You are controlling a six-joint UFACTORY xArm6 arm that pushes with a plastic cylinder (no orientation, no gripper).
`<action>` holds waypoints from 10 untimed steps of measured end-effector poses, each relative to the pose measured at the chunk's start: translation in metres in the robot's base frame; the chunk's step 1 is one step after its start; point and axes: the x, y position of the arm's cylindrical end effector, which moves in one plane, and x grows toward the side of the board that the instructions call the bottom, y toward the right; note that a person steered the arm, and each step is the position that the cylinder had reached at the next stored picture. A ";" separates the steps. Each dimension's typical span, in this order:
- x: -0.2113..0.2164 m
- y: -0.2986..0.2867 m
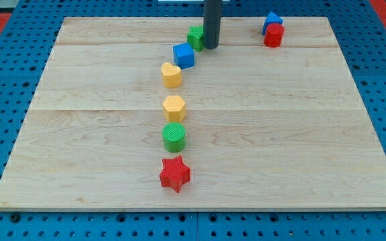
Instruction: Move the red circle away from the blue triangle
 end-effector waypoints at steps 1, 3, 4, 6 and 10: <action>-0.006 -0.037; 0.058 0.115; 0.039 0.174; -0.007 0.110; 0.013 -0.103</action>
